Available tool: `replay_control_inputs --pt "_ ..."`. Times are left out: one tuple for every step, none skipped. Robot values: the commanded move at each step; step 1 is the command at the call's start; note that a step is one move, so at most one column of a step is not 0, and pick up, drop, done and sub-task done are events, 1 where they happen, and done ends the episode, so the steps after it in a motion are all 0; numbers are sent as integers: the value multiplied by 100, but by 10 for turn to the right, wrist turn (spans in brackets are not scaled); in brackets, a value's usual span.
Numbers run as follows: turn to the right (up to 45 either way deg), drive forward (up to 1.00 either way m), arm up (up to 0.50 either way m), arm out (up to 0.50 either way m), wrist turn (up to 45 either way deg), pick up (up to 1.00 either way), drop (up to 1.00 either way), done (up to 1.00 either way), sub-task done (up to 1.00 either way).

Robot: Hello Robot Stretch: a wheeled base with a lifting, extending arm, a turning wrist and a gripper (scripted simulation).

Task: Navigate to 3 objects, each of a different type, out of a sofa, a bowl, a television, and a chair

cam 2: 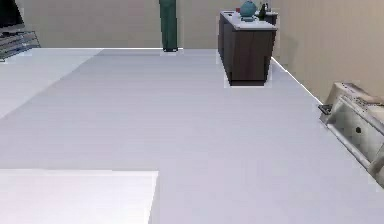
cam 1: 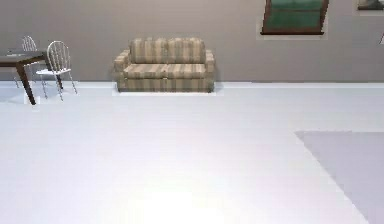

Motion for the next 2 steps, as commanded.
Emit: replay_control_inputs --pt "0 100 0 0 0 0 0 0 0" --pt "0 100 0 0 0 0 0 0 0"
